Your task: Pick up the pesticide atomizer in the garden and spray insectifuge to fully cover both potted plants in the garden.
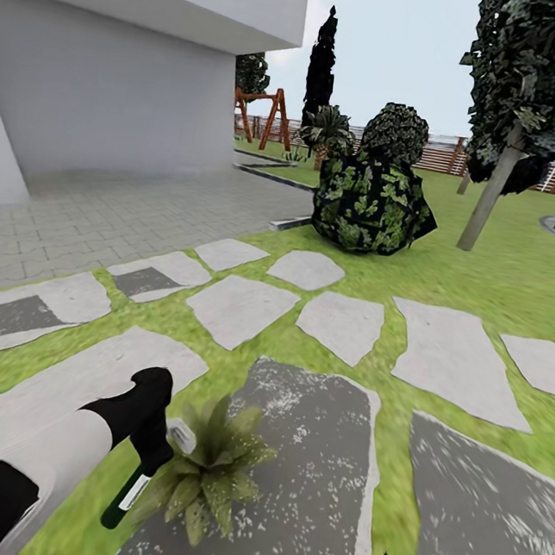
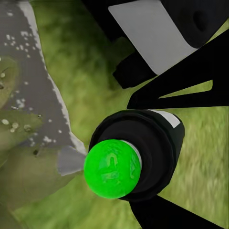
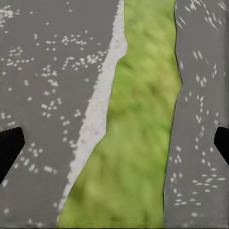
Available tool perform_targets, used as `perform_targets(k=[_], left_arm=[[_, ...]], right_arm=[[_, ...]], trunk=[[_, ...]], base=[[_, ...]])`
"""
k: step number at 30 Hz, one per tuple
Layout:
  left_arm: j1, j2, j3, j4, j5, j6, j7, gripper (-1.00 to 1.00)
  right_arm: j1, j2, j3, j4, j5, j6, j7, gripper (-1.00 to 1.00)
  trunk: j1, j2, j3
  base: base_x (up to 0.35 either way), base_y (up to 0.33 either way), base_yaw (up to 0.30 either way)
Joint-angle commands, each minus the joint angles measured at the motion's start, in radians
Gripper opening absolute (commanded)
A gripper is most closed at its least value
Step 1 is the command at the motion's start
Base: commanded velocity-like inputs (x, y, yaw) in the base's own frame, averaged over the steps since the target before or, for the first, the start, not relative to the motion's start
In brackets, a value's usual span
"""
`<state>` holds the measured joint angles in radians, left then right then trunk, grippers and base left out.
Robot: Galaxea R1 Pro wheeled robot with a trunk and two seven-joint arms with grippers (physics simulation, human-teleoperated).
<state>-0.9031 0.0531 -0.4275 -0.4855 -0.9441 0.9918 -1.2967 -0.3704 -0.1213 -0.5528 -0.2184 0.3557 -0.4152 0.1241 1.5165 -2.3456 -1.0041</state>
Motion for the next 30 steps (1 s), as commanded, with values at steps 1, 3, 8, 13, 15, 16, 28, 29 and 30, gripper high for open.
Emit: perform_targets(k=[1, 3, 8, 13, 15, 16, 28, 29, 30], left_arm=[[0.000, 0.001, -0.004, -0.002, -0.007, 0.008, -0.010, -1.00], [0.000, 0.001, -0.004, 0.000, -0.007, 0.008, -0.010, -1.00], [0.000, 0.001, -0.001, 0.002, -0.007, 0.008, -0.012, -1.00], [0.001, -0.009, -0.003, 0.007, -0.005, 0.007, -0.010, -1.00], [0.004, -0.023, -0.005, 0.009, -0.005, 0.007, -0.007, -1.00], [0.013, -0.029, -0.005, 0.010, -0.005, 0.006, -0.006, -1.00], [0.069, -0.033, 0.014, 0.008, -0.005, 0.002, -0.002, -1.00], [0.069, -0.032, 0.017, 0.010, -0.005, 0.001, -0.001, -1.00], [0.069, -0.032, 0.019, 0.009, -0.005, 0.000, -0.001, -1.00]], right_arm=[[-0.001, 0.000, -0.009, 0.001, 0.005, -0.004, 0.006, 1.00], [-0.001, 0.000, -0.009, 0.001, 0.005, -0.004, 0.007, 1.00], [-0.001, 0.000, -0.009, 0.001, 0.005, -0.004, 0.006, 1.00], [-0.001, 0.000, -0.009, 0.001, 0.005, -0.004, 0.007, 1.00], [-0.001, 0.000, -0.009, 0.001, 0.005, -0.004, 0.007, 1.00], [-0.001, 0.000, -0.009, 0.001, 0.005, -0.004, 0.007, 1.00], [-0.001, 0.000, -0.009, 0.001, 0.005, -0.004, 0.006, 1.00], [-0.001, 0.000, -0.009, 0.001, 0.005, -0.004, 0.007, 1.00], [-0.001, 0.000, -0.009, 0.001, 0.005, -0.004, 0.007, 1.00]], trunk=[[-0.001, 0.000, -0.001], [-0.001, 0.000, -0.001], [-0.001, 0.000, -0.001], [-0.001, 0.000, -0.001], [-0.001, 0.000, -0.001], [-0.001, 0.000, -0.001], [-0.001, 0.000, -0.001], [-0.001, 0.000, -0.001], [-0.001, 0.000, -0.001]], base=[[-0.304, 0.156, 0.000], [-0.240, 0.216, 0.000], [-0.020, 0.285, 0.000], [0.125, 0.185, 0.000], [0.019, 0.022, 0.000], [0.007, 0.009, 0.000], [0.020, -0.001, 0.000], [0.194, -0.080, 0.000], [0.218, -0.106, 0.000]])
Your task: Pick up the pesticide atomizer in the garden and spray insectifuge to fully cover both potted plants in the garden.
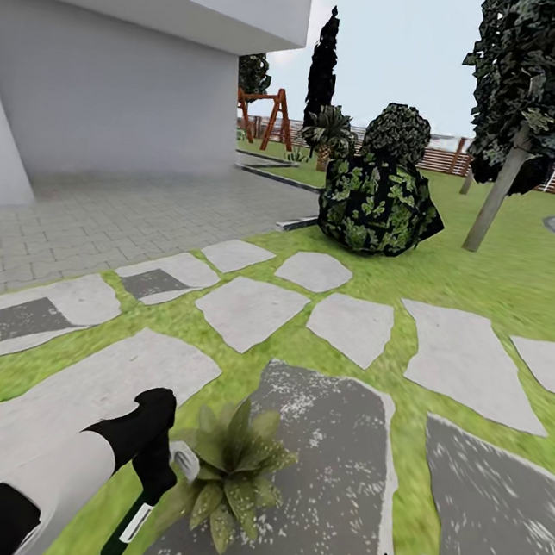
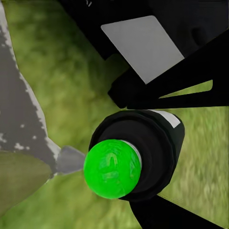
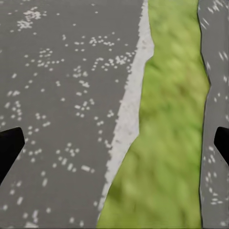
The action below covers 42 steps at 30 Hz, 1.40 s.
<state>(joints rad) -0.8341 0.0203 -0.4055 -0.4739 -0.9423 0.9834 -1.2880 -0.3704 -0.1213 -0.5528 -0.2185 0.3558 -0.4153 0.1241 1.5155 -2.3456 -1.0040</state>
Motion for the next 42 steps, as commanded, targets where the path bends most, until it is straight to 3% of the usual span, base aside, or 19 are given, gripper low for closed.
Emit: perform_targets(k=[1, 6, 10, 16, 20, 23, 32, 42], left_arm=[[0.000, 0.001, -0.002, -0.003, -0.007, 0.008, -0.010, -1.00], [0.002, 0.002, -0.001, -0.005, -0.008, 0.007, -0.008, -1.00], [0.036, 0.001, -0.001, -0.016, -0.009, 0.005, 0.015, -1.00], [0.041, -0.005, 0.011, -0.018, -0.008, 0.004, 0.057, -1.00], [0.041, -0.006, 0.088, -0.020, -0.009, 0.004, 0.069, -1.00], [0.040, -0.010, 0.109, -0.020, -0.008, 0.003, 0.104, -1.00], [0.041, -0.012, 0.113, -0.020, -0.007, 0.003, 0.131, -1.00], [0.040, -0.012, 0.111, -0.020, -0.009, 0.004, 0.133, -1.00]], right_arm=[[-0.001, 0.000, -0.009, 0.001, 0.005, -0.004, 0.007, 1.00], [-0.001, 0.000, -0.009, 0.001, 0.005, -0.003, 0.007, 1.00], [-0.001, 0.001, -0.009, 0.001, 0.005, -0.003, 0.007, 1.00], [-0.001, 0.001, -0.009, 0.002, 0.006, -0.004, 0.007, 1.00], [-0.001, 0.001, -0.009, 0.002, 0.006, -0.003, 0.007, 1.00], [-0.001, 0.001, -0.009, 0.002, 0.006, -0.003, 0.007, 1.00], [-0.001, 0.001, -0.009, 0.002, 0.006, -0.004, 0.007, 1.00], [-0.001, 0.002, -0.009, 0.001, 0.005, -0.003, 0.008, 1.00]], trunk=[[0.000, 0.000, -0.001], [0.000, 0.000, -0.001], [0.000, 0.000, -0.001], [0.000, 0.000, -0.001], [0.000, 0.000, -0.001], [0.000, 0.000, -0.001], [0.000, 0.000, -0.001], [0.000, 0.000, -0.001]], base=[[0.225, -0.117, 0.000], [0.061, -0.028, 0.000], [-0.014, -0.001, 0.000], [-0.283, 0.000, 0.000], [-0.305, 0.024, 0.000], [-0.080, 0.023, 0.000], [-0.010, 0.008, 0.000], [-0.079, 0.256, -0.003]])
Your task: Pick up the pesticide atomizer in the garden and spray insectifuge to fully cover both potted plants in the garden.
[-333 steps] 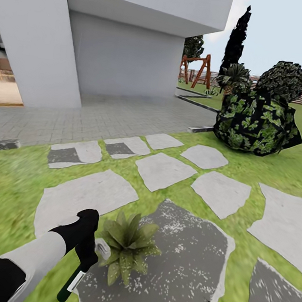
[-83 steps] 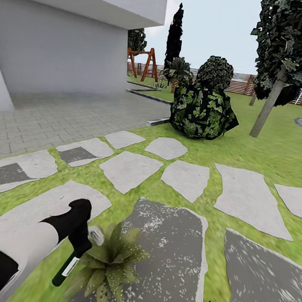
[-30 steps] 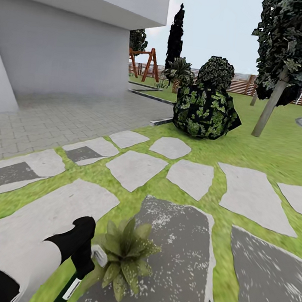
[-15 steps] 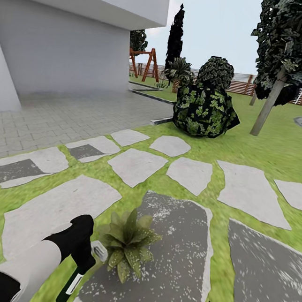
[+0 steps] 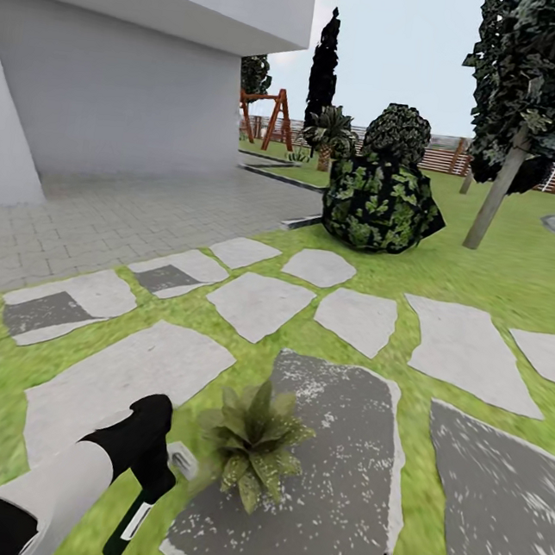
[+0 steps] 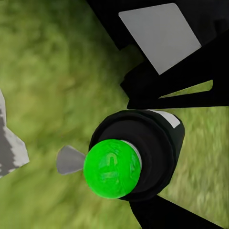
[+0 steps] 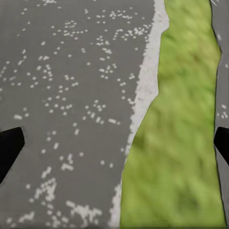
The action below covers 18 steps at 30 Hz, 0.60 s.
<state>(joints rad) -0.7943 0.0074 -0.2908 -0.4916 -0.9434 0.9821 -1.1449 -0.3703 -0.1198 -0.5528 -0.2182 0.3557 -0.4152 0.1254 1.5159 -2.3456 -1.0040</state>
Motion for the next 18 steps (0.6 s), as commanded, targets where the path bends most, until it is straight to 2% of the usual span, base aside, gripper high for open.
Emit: perform_targets(k=[1, 11, 18], left_arm=[[0.000, 0.000, -0.004, -0.002, -0.008, 0.006, -0.010, -1.00], [0.000, 0.000, -0.002, -0.002, -0.008, 0.006, -0.010, -1.00], [0.000, 0.000, -0.003, -0.002, -0.008, 0.006, -0.010, -1.00]], right_arm=[[-0.001, 0.000, -0.009, 0.000, 0.005, -0.004, 0.007, 1.00], [-0.001, 0.000, -0.009, 0.000, 0.005, -0.004, 0.007, 1.00], [-0.001, 0.000, -0.009, 0.000, 0.005, -0.004, 0.007, 1.00]], trunk=[[0.000, 0.000, -0.001], [0.000, 0.000, -0.001], [0.000, 0.000, -0.001]], base=[[-0.002, 0.304, -0.098], [-0.131, 0.292, -0.269], [-0.163, 0.213, -0.300]])
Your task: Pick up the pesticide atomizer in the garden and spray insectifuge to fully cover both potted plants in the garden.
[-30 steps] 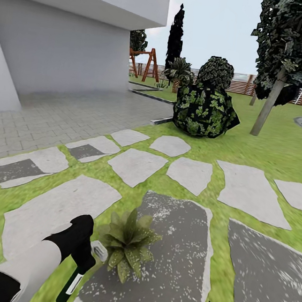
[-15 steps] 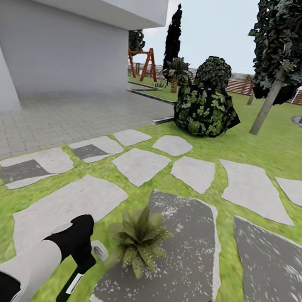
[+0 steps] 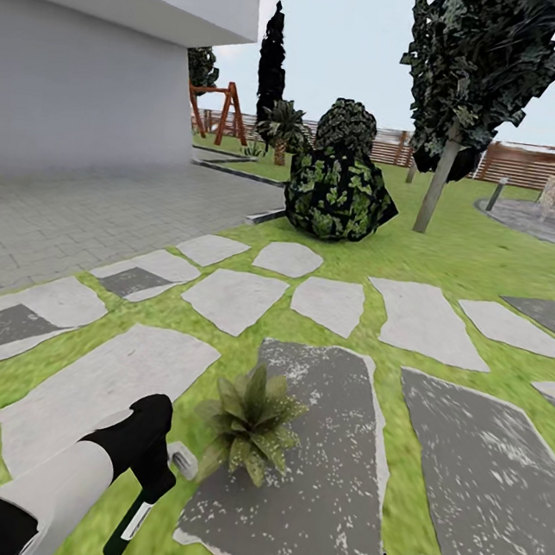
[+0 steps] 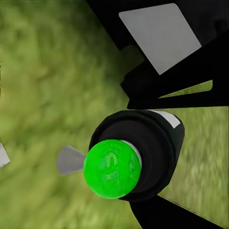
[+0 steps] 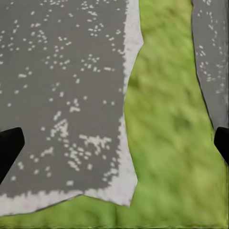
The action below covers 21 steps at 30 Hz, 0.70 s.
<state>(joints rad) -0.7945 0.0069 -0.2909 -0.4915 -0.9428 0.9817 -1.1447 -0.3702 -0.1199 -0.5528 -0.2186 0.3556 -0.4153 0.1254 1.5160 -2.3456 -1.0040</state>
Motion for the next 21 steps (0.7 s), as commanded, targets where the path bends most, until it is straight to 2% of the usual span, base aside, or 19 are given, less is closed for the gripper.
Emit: perform_targets(k=[1, 7, 16, 21], left_arm=[[0.001, 0.001, -0.003, -0.002, -0.008, 0.006, -0.010, -1.00], [0.000, -0.017, -0.007, -0.003, -0.012, 0.006, -0.010, -1.00], [0.000, -0.016, -0.010, -0.001, -0.020, 0.006, -0.009, -1.00], [0.001, -0.021, -0.014, 0.014, -0.022, 0.005, -0.009, -1.00]], right_arm=[[-0.001, 0.000, -0.009, 0.001, 0.005, -0.003, 0.007, 1.00], [-0.001, 0.000, -0.009, 0.001, 0.005, -0.003, 0.007, 1.00], [-0.001, 0.000, -0.009, 0.001, 0.006, -0.003, 0.008, 1.00], [-0.001, 0.000, -0.009, 0.001, 0.006, -0.003, 0.008, 1.00]], trunk=[[0.000, 0.000, -0.001], [0.000, 0.000, -0.001], [0.000, 0.000, -0.001], [0.000, 0.000, -0.001]], base=[[-0.031, 0.055, -0.300], [0.015, 0.029, -0.218], [0.184, 0.213, -0.012], [0.031, 0.043, 0.000]])
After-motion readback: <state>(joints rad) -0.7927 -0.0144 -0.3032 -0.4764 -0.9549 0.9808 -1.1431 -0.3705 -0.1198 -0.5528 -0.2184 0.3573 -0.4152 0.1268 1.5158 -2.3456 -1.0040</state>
